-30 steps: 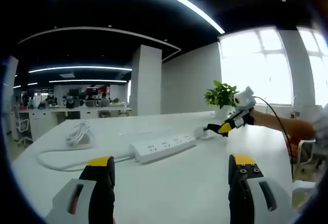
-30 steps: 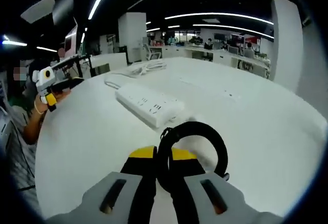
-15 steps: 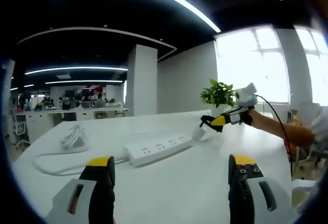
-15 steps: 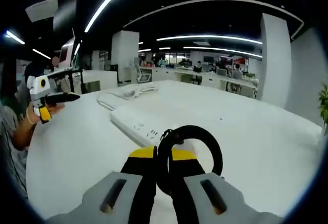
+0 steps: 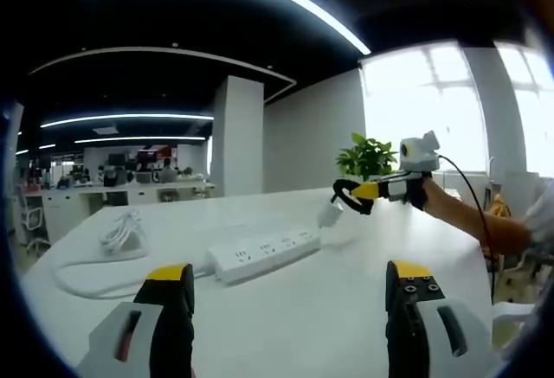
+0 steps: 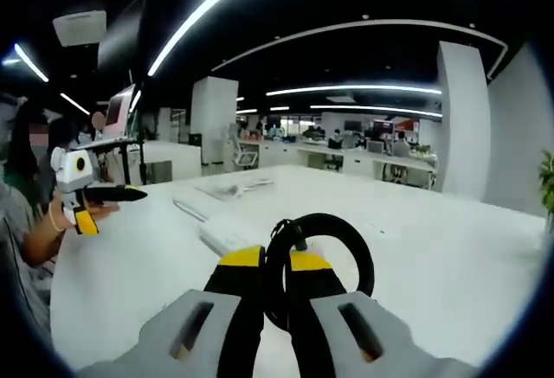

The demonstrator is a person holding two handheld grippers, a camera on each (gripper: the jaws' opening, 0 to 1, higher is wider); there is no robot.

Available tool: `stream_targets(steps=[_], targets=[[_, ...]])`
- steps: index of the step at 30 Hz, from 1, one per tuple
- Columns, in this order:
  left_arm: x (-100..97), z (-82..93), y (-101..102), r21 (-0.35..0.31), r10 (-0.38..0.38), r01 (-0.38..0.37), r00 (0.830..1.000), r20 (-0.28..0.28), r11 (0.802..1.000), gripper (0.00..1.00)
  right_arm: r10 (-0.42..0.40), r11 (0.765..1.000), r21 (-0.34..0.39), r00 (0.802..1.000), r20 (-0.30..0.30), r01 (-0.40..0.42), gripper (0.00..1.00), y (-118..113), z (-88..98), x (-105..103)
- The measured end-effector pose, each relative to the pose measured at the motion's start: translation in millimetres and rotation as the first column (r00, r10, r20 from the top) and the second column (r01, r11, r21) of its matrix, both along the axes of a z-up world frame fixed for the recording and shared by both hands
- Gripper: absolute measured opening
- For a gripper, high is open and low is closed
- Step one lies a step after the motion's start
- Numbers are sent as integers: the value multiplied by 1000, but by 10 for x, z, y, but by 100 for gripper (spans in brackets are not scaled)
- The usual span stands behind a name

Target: Straighten the power strip on the desk, plug the charger into it

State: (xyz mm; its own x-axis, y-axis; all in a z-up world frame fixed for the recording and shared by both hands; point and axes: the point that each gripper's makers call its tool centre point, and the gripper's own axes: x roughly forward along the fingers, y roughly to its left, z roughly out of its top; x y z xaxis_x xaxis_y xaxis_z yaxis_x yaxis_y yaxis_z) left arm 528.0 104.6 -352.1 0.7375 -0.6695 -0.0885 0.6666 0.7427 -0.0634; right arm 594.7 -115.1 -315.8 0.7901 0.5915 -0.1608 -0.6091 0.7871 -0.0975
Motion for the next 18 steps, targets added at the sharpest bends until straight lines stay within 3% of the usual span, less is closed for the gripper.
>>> stream_targets(steps=[9,18], targets=[[46,1,-71,38,-13,12,1000,9,999,93,15,999,39,999,33,-17,6,150,145,-55],[176,99,-209,77,-27,23,998,56,997,93,22,997,77,998,57,-26,6,311,282,-97]])
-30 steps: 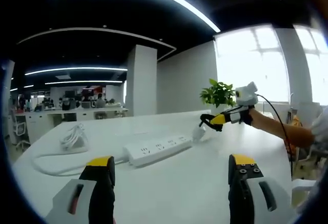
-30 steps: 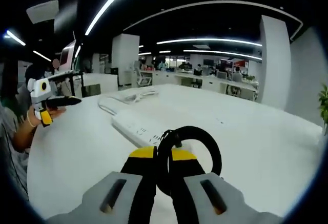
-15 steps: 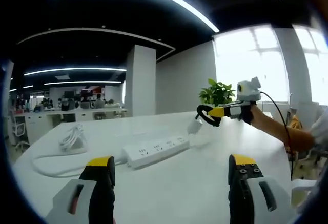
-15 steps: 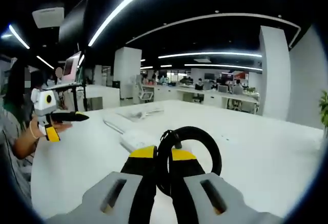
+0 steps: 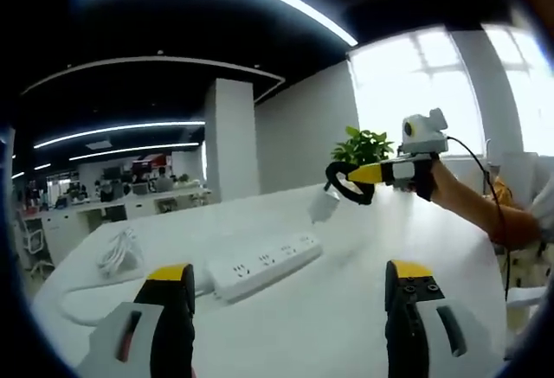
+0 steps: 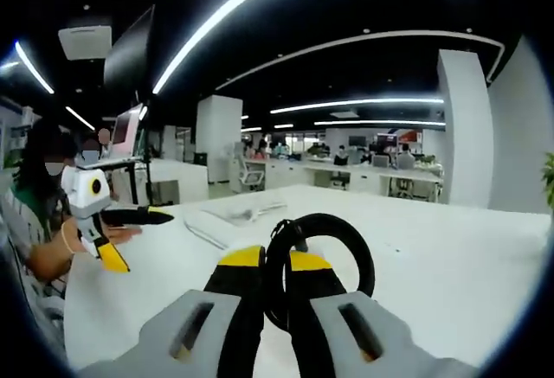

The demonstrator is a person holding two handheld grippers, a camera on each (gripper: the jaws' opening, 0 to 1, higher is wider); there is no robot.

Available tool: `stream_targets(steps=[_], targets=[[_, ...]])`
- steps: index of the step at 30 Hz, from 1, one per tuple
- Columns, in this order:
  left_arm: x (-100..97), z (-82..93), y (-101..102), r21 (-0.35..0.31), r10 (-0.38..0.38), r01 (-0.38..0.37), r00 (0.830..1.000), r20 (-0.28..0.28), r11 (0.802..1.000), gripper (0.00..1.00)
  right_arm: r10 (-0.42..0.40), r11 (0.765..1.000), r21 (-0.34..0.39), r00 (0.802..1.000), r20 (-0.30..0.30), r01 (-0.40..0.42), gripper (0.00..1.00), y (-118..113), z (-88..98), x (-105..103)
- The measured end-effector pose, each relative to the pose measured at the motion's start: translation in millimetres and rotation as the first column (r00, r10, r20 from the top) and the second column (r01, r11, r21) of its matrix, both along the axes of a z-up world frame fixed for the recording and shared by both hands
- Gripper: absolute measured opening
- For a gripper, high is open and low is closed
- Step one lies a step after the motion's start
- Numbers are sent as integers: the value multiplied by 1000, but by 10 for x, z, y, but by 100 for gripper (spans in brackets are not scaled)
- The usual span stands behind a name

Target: Straighten the power strip on the desk, plug the charger into it

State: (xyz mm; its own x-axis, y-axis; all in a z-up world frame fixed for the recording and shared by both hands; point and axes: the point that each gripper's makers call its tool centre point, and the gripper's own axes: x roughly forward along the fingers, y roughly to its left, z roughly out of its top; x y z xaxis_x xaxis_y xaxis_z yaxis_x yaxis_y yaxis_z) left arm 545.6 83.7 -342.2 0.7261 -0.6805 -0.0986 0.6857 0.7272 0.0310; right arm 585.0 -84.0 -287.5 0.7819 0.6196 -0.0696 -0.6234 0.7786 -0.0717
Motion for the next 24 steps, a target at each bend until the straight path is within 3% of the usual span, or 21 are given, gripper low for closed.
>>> stream_targets(steps=[15,24], targets=[[355,254,-419,20,-1,-1,994,106,1000,90,5,997,72,1000,26,-7,6,154,173,1],[463,336,-600,22,3,-6,992,129,1000,91,14,996,85,999,28,-16,6,184,226,-11]])
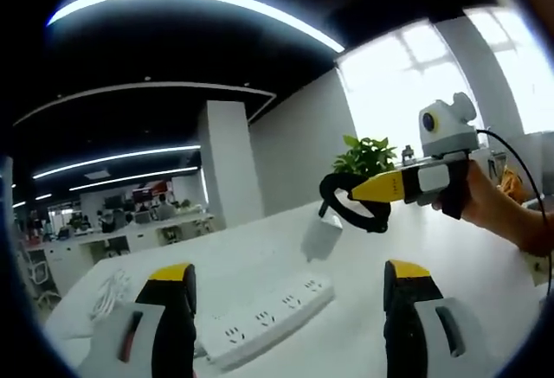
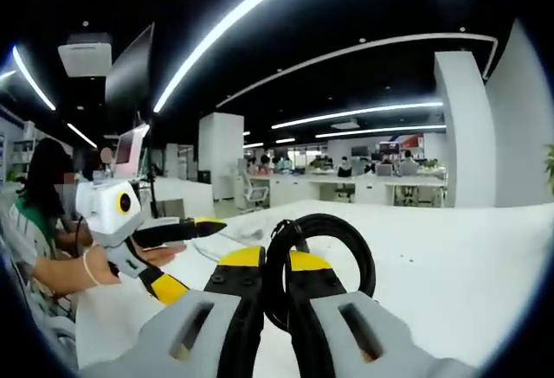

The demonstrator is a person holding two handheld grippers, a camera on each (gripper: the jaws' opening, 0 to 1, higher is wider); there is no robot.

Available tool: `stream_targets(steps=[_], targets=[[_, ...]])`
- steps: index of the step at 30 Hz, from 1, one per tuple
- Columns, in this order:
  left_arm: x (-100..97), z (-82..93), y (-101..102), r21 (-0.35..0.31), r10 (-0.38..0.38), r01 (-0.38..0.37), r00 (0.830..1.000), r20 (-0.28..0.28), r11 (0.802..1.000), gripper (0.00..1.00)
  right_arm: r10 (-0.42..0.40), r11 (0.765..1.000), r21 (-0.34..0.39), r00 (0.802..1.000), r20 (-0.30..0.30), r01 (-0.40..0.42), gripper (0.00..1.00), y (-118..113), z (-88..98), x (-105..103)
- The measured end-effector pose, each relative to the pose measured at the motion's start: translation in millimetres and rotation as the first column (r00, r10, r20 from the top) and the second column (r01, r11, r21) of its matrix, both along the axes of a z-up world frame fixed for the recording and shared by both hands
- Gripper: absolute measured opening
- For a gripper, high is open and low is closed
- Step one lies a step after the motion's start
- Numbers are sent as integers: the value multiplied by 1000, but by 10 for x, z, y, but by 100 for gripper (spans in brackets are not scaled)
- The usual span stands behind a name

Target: Straighten the power strip on the desk, plug the charger into it

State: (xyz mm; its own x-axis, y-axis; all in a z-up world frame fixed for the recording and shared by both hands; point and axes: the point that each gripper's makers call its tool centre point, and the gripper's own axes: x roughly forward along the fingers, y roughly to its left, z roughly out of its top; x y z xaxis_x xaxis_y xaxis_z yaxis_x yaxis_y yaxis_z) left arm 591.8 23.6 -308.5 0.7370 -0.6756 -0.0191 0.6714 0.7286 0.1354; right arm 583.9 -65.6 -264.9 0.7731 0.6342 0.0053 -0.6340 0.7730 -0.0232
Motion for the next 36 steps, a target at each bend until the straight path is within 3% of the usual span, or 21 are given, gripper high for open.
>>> stream_targets(steps=[9,22,32,36], targets=[[116,40,-63,23,3,-4,1000,14,1000,91,14,1000,1,1000,-2,-14,6,41,14,-4],[285,-7,-217,-1,-11,11,1000,25,1000,94,24,1000,13,1000,-1,-24,6,85,41,-7],[324,-20,-411,-7,-51,52,997,57,999,96,32,999,6,999,-5,-32,6,120,43,-20],[339,2,-473,11,-52,52,994,97,999,95,39,999,1,999,-9,-39,6,135,36,-28]])
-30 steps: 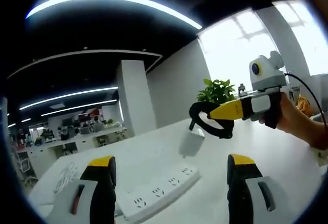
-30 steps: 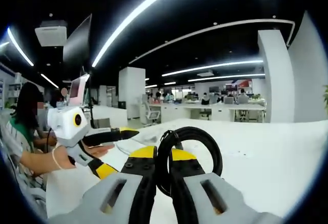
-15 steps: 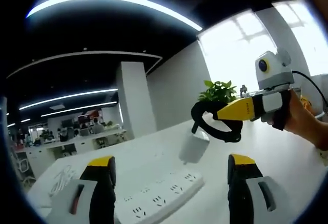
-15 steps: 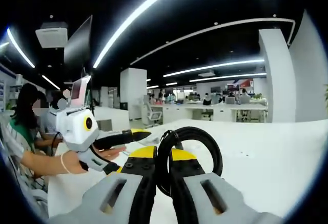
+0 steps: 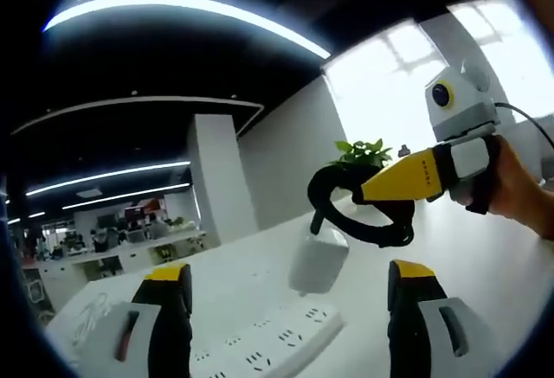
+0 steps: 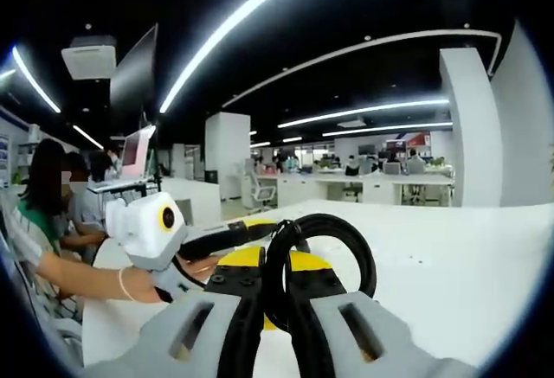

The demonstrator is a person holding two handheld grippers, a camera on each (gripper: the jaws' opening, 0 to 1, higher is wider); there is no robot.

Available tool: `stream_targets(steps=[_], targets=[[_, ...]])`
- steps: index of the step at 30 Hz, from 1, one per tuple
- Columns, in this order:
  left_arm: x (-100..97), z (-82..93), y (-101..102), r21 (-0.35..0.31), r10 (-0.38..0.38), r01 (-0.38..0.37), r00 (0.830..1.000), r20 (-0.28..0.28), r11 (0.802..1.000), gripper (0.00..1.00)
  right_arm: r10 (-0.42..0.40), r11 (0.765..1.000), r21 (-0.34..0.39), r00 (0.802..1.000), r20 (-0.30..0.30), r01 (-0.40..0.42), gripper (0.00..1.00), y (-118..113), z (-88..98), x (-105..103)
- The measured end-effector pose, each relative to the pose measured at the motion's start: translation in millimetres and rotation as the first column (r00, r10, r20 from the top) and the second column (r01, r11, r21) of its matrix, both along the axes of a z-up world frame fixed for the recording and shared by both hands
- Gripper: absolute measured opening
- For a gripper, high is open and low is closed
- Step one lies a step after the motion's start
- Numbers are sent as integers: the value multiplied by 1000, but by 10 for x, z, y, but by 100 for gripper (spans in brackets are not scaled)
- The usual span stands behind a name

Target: Straighten the power strip on the desk, plug the charger into it

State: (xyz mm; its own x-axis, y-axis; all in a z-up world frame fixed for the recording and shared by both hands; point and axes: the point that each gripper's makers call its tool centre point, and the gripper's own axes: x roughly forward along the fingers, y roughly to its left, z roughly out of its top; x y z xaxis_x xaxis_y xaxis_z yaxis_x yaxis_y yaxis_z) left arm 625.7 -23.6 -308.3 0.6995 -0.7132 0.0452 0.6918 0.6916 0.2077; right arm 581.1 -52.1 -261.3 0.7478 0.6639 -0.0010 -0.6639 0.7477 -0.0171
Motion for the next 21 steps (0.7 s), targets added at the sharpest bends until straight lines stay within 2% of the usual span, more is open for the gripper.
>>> stream_targets(steps=[6,12,16,21], targets=[[13,-9,-101,18,-9,9,1000,15,1000,94,10,1000,5,1000,-11,-10,6,26,-15,-8],[33,9,-133,41,4,-6,999,49,999,92,17,1000,9,1000,-8,-17,6,49,-5,-35],[58,-2,-151,47,2,-5,999,51,999,91,19,1000,13,1000,-5,-19,6,57,7,-43],[106,3,-142,38,15,-17,999,52,999,83,22,1000,20,1000,-5,-22,6,67,14,-49]])
